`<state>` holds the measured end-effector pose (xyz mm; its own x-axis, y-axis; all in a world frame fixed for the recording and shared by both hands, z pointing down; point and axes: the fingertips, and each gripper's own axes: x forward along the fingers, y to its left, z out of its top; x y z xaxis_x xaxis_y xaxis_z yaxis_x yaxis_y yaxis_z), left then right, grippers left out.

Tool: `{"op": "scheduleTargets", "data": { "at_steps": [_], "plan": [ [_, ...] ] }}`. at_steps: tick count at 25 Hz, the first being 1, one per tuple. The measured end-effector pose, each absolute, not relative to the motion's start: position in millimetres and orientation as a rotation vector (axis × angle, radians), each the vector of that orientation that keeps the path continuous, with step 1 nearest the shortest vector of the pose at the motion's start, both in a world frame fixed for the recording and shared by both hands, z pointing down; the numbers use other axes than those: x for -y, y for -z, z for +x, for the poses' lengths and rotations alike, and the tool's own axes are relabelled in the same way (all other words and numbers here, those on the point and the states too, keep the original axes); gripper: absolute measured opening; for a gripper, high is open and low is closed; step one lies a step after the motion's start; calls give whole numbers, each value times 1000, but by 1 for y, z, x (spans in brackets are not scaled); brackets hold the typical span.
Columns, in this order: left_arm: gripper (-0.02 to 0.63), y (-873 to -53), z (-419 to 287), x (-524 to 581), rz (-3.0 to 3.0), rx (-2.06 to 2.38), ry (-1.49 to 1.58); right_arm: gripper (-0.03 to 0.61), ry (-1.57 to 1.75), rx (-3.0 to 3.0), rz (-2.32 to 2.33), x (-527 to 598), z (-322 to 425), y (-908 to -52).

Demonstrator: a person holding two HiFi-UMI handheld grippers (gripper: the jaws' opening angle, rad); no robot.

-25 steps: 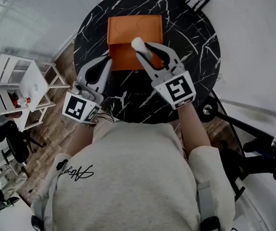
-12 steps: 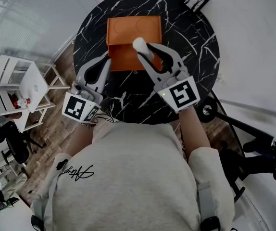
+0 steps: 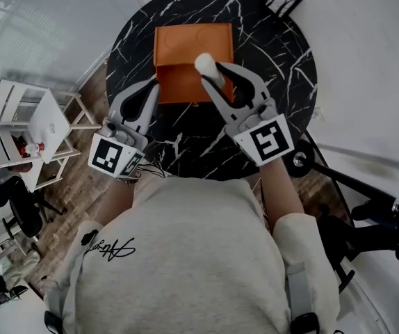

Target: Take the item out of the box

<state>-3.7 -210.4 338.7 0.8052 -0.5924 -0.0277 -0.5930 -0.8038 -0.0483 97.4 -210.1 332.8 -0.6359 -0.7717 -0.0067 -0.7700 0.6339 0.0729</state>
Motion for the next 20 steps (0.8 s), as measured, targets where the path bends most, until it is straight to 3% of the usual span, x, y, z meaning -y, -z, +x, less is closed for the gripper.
{"op": "scheduleTargets", "data": {
  "at_steps": [20],
  "plan": [
    [3,-337,-5,213,-2931,-968,-24,117,158,2833,1360,208,99,-325]
  ]
}}
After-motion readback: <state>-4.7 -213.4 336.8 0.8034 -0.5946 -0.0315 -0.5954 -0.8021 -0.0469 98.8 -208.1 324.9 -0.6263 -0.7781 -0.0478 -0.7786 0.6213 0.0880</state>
